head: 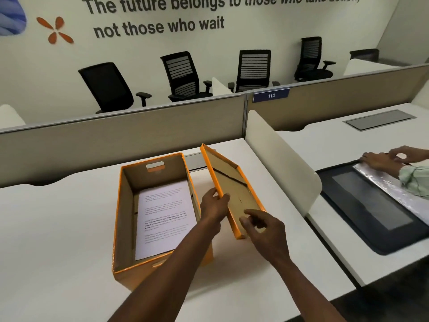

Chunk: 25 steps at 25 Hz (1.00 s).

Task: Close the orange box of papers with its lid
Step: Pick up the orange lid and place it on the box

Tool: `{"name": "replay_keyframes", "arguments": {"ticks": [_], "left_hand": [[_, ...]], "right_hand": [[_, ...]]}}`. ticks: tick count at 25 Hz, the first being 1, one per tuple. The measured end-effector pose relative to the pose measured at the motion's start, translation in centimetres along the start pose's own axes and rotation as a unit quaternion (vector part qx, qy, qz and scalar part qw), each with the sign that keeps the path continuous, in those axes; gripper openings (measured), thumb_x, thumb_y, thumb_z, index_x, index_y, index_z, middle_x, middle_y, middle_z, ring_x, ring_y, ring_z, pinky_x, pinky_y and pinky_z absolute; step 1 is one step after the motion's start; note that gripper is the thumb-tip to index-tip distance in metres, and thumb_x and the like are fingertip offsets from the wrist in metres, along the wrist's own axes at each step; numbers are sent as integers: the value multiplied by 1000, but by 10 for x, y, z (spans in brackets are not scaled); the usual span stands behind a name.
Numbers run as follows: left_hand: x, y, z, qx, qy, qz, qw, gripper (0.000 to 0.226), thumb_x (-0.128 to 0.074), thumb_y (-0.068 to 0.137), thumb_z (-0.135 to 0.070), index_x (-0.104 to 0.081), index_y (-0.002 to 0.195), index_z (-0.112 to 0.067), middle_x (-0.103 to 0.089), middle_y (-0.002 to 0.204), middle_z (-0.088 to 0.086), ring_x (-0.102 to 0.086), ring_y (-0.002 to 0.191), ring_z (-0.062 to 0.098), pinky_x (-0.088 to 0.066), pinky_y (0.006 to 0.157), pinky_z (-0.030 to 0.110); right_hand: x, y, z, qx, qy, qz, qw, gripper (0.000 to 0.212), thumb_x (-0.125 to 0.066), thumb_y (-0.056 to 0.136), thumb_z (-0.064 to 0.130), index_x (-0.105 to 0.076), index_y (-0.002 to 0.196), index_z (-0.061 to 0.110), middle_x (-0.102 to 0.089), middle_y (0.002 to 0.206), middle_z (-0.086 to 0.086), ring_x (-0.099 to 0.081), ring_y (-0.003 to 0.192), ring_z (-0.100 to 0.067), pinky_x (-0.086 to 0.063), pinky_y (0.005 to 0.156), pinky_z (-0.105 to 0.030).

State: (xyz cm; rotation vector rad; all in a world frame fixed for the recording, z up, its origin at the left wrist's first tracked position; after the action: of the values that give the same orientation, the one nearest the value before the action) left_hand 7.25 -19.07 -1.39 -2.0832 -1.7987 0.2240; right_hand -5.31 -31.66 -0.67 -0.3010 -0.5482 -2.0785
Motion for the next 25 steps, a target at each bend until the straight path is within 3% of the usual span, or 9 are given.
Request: {"name": "replay_keyframes", "arguments": {"ticks": [2,5,8,10,14,18,20,22,25], "left_hand": [[8,-17,-5,-58,-6,-1,998,53,-67,96,-24,-50,147,-24,-65,137,7,-64,120,28,-62,89,44],[19,-57,-11,-159,-19,19,987,62,-74,91,-29,-48,147,-38,-65,132,-11,-69,106,4,-59,69,17],[21,-101,-22,-237,3,19,971,67,-74,84,-44,-42,142,-51,-54,123,-40,-63,100,-19,-56,75,8],[20,-123,-31,-261,5,10,965,68,-70,79,-52,-37,138,-56,-52,120,-43,-60,100,-21,-54,81,9],[24,-144,-39,-268,-15,23,963,66,-70,81,-50,-35,136,-59,-54,123,-41,-60,103,-20,-54,86,9],[35,-144,-47,-275,-33,64,959,55,-74,87,-42,-50,135,-55,-57,137,-34,-62,116,-15,-56,95,17],[50,-135,-55,-281,-42,55,957,49,-69,91,-45,-56,138,-47,-58,144,-22,-58,125,-12,-52,102,19],[68,-120,-64,-272,-14,39,962,56,-65,91,-54,-50,145,-46,-49,154,-20,-47,132,-13,-44,110,22],[90,-92,-70,-206,-37,81,974,80,-64,83,-65,-36,155,-41,-39,163,-10,-38,147,7,-34,121,38]], "right_hand": [[25,21,11,-22,16,-44,999,23,-76,87,28,-76,108,19,-75,91,6,-67,86,4,-59,72,-19],[43,64,56,-8,16,-49,999,30,-74,87,39,-77,110,20,-76,98,10,-69,89,5,-60,75,-21],[35,97,118,48,-35,-4,998,43,-71,82,56,-78,107,22,-74,97,14,-67,81,5,-52,70,-13],[27,104,150,93,-69,-9,993,43,-71,81,58,-78,103,22,-70,89,16,-64,72,7,-46,65,-8],[22,89,185,164,-91,-63,980,24,-74,88,39,-77,97,16,-74,87,8,-59,63,6,-38,64,0],[56,72,213,176,-36,-120,976,19,-69,92,35,-72,100,18,-67,90,12,-62,69,5,-43,64,-1],[78,66,232,181,28,-100,978,13,-66,94,37,-66,101,27,-67,95,17,-66,74,6,-50,63,-2],[95,57,254,185,142,-43,972,11,-64,92,39,-65,101,32,-71,99,19,-72,87,-1,-57,72,-12],[108,49,276,183,238,3,954,9,-58,95,33,-64,100,32,-76,92,20,-74,85,-3,-58,66,-15]]}}
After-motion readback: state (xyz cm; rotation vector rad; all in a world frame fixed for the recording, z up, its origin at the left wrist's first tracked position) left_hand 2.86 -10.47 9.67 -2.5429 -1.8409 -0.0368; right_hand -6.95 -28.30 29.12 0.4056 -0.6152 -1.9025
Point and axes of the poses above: each hand's wrist, its own y-axis towards the middle knuckle, its own x-axis out of the back of the hand, z = x × y, the point moved 5 cm from there along y, towards the middle knuckle
